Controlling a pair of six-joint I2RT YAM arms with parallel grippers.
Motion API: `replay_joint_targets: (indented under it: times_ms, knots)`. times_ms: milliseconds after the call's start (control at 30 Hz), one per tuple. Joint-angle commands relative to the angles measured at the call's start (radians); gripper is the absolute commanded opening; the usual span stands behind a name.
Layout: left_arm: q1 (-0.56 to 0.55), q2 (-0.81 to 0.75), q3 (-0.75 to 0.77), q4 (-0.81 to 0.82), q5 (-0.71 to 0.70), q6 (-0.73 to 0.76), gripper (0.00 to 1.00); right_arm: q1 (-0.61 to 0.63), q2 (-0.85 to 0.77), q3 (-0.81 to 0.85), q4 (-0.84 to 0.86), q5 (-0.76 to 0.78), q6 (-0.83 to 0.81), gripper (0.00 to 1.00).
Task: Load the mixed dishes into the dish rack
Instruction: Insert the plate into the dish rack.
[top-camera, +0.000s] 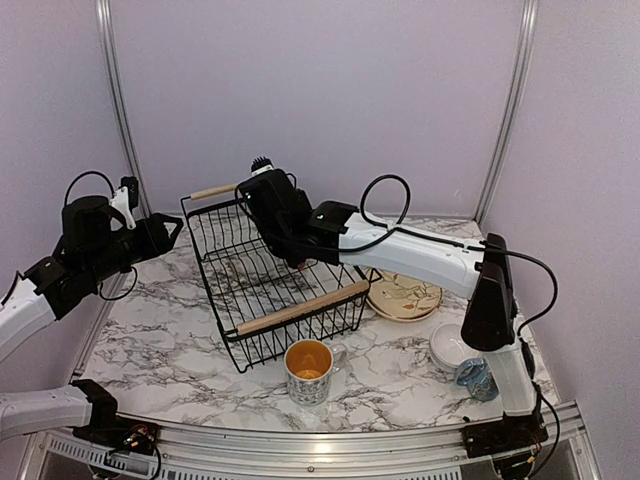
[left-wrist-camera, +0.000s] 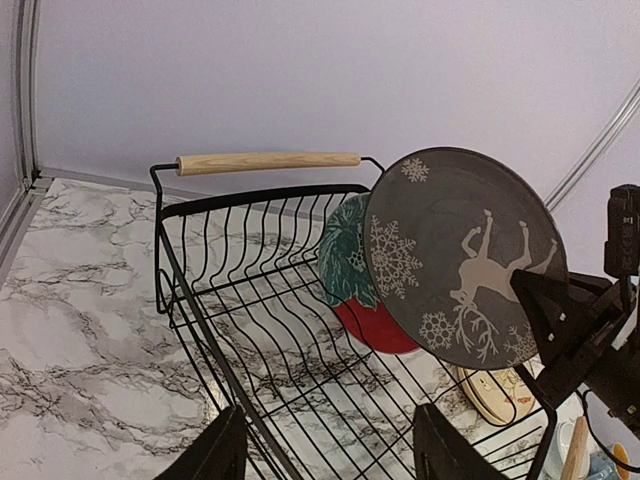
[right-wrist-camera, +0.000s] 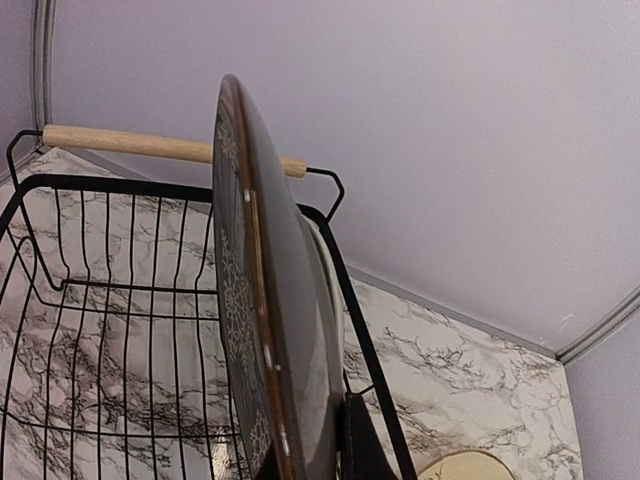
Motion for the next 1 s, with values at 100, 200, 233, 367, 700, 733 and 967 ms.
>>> replay_joint_targets:
  times_ms: [100,200,233,367,700,733,967]
  knots:
    - [0.005,-0.005,-0.026,-0.012,-0.008,0.021,0.59,-0.02,0.023,0.141,0.021,0.069,0.101,0.0]
    - [0.004,0.002,-0.028,-0.006,-0.004,0.022,0.59,-0.04,0.044,0.158,-0.009,0.049,0.127,0.0]
    - [0.004,0.005,-0.027,-0.007,-0.005,0.022,0.59,-0.047,0.051,0.166,-0.022,0.038,0.139,0.0]
    - [0.004,0.003,-0.015,-0.026,-0.001,0.023,0.59,-0.073,0.085,0.196,-0.051,0.012,0.163,0.0]
    - [0.003,-0.014,-0.028,-0.04,-0.016,0.037,0.59,-0.093,0.143,0.221,0.007,0.024,0.131,0.0]
    - [0.004,-0.013,-0.029,-0.04,-0.018,0.037,0.59,-0.092,0.147,0.223,0.008,0.028,0.13,0.0]
    - [0.004,-0.013,-0.04,-0.04,-0.017,0.037,0.59,-0.088,0.182,0.229,0.028,0.051,0.112,0.0]
